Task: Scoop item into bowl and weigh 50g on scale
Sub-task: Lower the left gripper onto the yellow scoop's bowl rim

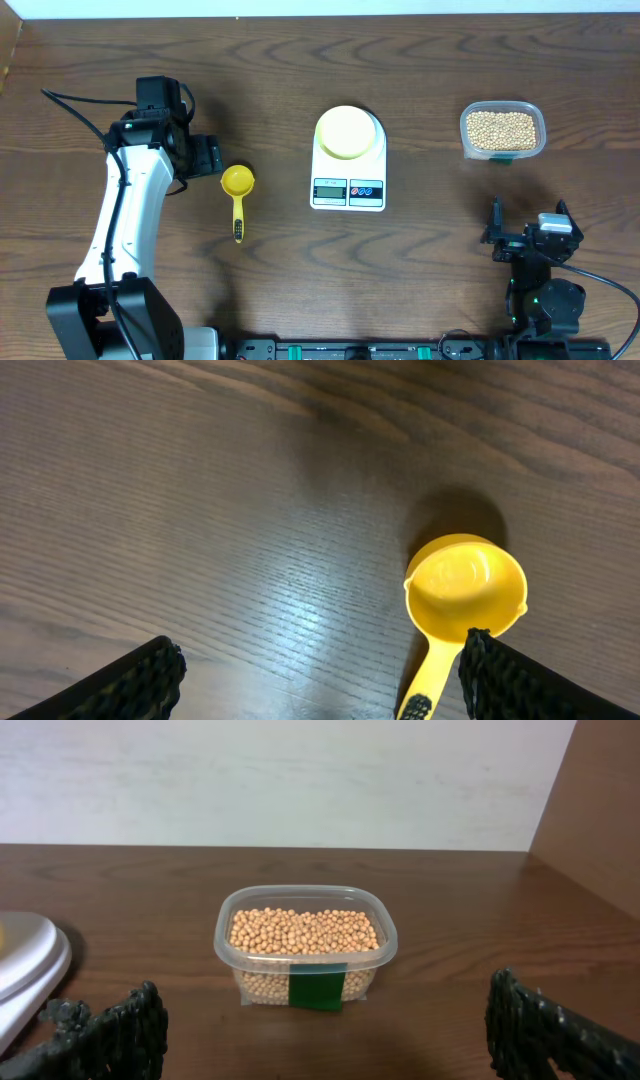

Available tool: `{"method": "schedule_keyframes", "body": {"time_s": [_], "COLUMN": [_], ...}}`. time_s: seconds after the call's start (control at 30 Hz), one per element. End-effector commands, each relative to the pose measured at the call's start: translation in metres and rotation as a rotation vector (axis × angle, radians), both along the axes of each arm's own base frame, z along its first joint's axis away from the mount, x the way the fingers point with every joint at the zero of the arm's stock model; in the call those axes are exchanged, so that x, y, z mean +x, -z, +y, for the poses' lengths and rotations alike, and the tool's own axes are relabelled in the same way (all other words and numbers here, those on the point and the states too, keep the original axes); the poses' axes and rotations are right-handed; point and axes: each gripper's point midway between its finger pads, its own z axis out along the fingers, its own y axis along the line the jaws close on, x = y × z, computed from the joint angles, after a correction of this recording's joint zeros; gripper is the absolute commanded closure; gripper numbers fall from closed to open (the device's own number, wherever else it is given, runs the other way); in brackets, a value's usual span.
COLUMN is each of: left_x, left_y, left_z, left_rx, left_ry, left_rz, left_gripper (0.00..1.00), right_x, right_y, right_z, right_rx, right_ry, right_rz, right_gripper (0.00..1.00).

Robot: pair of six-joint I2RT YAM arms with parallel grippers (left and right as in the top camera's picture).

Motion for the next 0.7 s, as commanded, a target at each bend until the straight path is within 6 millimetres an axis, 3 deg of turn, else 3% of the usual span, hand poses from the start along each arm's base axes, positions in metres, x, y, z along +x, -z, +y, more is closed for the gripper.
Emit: {"method": "schedule_keyframes", "body": {"time_s": [0.0, 0.23, 0.47, 0.67], "left_x": [0.006, 0.011, 0.008, 0.004], "left_y": [-0.003, 0.006, 0.03, 0.052], "left_z": [0.005, 0.005, 0.004, -0.014], "left_rx": [0.028, 0.029, 0.016, -0.087], "left_ry": [0.007, 0.007, 0.008, 0.033], "left_rz": [-0.012, -0.021, 0.062, 0.125], "left_gripper": [0.1, 0.1, 0.1, 0.1], "right_x": [-0.001, -0.001, -0.001, -0.001], "right_y": [0.0, 0.0, 0.0, 0.0], "right_z": [-0.001, -0.001, -0.001, -0.001], "right_rx": [-0.003, -0.003, -0.003, -0.003], "right_ry": [0.007, 0.007, 0.007, 0.007], "right_rz": [-0.003, -0.003, -0.003, -0.003], "right_gripper": [0.01, 0.01, 0.01, 0.01]}}
